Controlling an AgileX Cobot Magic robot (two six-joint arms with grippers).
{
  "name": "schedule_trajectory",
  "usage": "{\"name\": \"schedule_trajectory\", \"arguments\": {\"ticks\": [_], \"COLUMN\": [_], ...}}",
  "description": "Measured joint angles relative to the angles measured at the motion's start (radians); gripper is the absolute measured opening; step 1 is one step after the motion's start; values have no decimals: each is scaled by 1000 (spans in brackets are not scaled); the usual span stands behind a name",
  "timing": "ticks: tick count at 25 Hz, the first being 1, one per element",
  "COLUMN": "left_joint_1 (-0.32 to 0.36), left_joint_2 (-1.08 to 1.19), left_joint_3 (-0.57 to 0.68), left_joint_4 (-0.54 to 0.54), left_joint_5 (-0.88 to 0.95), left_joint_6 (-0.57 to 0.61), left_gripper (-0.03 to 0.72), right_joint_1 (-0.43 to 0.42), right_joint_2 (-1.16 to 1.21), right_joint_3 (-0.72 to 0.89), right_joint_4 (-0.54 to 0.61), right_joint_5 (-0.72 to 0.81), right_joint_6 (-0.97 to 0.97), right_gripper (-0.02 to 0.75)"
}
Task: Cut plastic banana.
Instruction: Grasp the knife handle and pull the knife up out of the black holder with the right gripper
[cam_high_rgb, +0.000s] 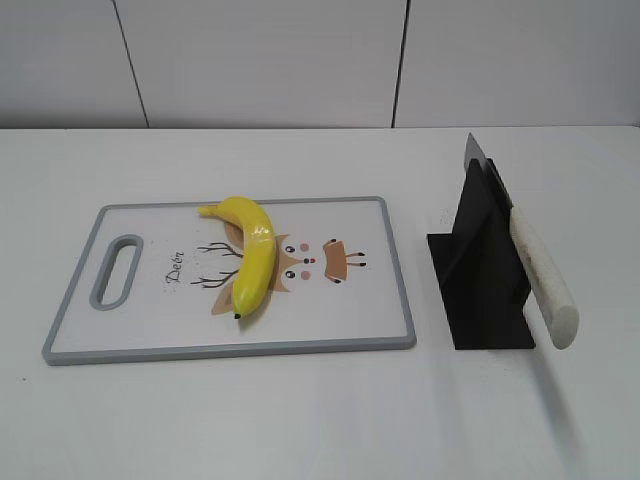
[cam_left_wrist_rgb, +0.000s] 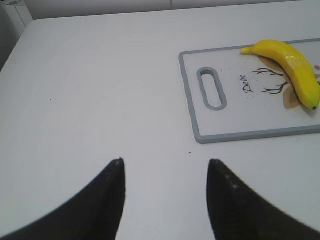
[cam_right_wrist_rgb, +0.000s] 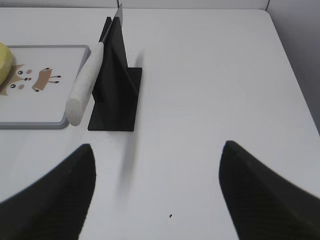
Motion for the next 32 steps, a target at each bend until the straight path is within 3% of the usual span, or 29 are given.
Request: {"name": "schedule_trajectory", "arguments": {"ticks": [32], "left_joint_1": [0], "left_joint_2": [0], "left_joint_3": [0], "left_joint_4": [0], "left_joint_5": [0], "left_joint_6": [0], "left_gripper": [489], "right_joint_1": [0], "right_joint_2": [0], "right_joint_3": [0], "right_joint_4": [0], "right_joint_5": [0], "right_joint_6": [1], "right_gripper": [591]}}
